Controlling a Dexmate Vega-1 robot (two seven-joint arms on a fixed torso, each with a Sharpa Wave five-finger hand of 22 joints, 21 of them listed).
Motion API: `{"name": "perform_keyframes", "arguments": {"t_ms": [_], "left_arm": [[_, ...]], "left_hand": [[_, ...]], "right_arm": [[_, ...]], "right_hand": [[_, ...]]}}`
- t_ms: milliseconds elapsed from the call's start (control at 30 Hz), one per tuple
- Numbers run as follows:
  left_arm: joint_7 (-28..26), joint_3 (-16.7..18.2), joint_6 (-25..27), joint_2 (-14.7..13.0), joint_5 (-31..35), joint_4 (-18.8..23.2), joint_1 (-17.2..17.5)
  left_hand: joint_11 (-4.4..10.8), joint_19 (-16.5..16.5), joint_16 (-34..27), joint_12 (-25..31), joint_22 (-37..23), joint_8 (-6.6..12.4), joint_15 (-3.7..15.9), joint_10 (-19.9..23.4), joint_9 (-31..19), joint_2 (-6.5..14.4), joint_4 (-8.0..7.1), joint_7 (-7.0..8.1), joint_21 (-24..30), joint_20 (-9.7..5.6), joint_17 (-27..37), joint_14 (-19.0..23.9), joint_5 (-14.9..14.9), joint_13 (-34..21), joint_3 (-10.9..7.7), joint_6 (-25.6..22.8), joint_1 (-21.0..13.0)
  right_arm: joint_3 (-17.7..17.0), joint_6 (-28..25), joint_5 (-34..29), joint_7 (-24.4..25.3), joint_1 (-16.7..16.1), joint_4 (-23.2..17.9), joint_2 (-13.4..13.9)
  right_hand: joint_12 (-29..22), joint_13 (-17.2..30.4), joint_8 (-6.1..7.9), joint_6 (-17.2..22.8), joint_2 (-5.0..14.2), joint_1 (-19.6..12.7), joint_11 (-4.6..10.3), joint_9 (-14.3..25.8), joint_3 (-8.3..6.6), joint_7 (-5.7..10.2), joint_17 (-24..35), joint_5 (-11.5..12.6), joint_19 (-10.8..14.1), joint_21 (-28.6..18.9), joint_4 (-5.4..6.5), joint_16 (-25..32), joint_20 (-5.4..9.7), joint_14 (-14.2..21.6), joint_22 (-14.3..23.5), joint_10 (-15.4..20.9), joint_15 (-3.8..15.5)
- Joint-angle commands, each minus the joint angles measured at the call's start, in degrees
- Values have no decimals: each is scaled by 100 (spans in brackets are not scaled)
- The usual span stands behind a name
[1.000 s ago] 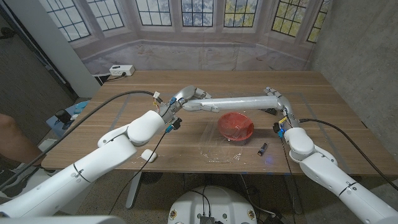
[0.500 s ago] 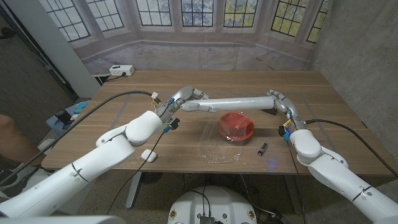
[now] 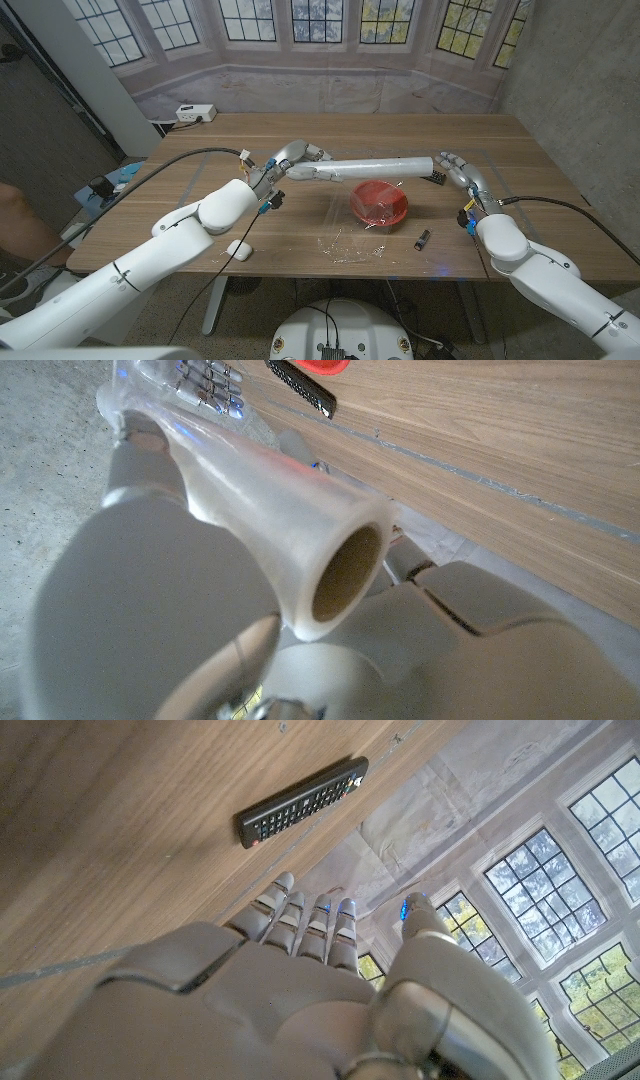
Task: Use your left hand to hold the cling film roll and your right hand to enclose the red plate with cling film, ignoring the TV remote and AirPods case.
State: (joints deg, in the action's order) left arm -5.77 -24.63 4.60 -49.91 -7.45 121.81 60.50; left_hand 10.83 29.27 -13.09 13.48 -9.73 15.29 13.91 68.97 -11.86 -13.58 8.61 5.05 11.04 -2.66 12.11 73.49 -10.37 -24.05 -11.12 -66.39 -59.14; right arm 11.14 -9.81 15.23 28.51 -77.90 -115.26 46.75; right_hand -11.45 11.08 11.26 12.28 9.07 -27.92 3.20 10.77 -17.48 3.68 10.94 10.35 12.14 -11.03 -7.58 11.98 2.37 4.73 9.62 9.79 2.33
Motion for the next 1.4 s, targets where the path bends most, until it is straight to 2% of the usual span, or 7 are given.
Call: {"name": "perform_keyframes", "arguments": {"t_ms": [33, 333, 567, 900, 1400], "left_arm": [[45, -92, -116, 106, 84, -224, -140], [131, -245, -122, 244, 129, -393, -327], [159, -334, -133, 338, 155, -514, -429], [201, -436, -232, 434, 215, -738, -585], [147, -631, -271, 646, 450, -977, -772]], "left_hand": [[-5, 18, -23, -19, -9, 17, -5, 29, -33, 1872, 2, -25, 1, 21, 11, 17, -27, -24, 40, -20, -1857], [-5, 17, -20, -24, -9, 14, -5, 35, -34, 1871, 4, -22, 1, 17, 12, 12, -28, -28, 40, -14, -1862], [-6, 16, -24, -35, -9, 15, -10, 21, -34, 1878, -1, -24, 0, 14, 17, 17, -28, -27, 41, -17, -1856], [-3, 18, -20, -36, -9, 18, -4, 27, -34, 1869, 3, -15, 0, 5, 15, 11, -27, -36, 45, -27, -1857], [-2, 34, -33, -40, -8, 23, -13, 44, -34, 1880, -9, -21, 4, -10, 20, 38, -29, -38, 48, -41, -1841]], "right_arm": [[-324, -594, -181, 158, -541, -661, 301], [-636, -975, -333, 353, -1077, -1218, 287], [-675, -1331, -647, 482, -1367, -1639, 264], [-327, -2276, -1189, 561, -1310, -2183, 315], [-94, -2629, -1459, 557, -1408, -2516, 242]], "right_hand": [[11, 17, 0, 27, -5, -33, -24, 18, -24, -7, 12, 15, 28, 1, -18, -8, 40, 28, 14, 19, 365], [9, 17, 2, 34, -4, -25, -35, 18, -20, -7, 13, 13, 27, 3, -12, -4, 45, 38, 14, 29, 366], [7, 18, 4, 42, -1, -21, -42, 18, -20, -12, 13, 13, 43, -2, -9, -2, 51, 46, 14, 37, 363], [4, 17, 9, 61, 0, -25, -52, 18, -23, -26, 11, 14, 67, -7, -12, 2, 41, 65, 13, 53, 352], [6, 17, 4, 62, 4, -24, -51, 18, -26, -28, 12, 14, 77, -2, -9, 3, 46, 78, 12, 60, 352]]}}
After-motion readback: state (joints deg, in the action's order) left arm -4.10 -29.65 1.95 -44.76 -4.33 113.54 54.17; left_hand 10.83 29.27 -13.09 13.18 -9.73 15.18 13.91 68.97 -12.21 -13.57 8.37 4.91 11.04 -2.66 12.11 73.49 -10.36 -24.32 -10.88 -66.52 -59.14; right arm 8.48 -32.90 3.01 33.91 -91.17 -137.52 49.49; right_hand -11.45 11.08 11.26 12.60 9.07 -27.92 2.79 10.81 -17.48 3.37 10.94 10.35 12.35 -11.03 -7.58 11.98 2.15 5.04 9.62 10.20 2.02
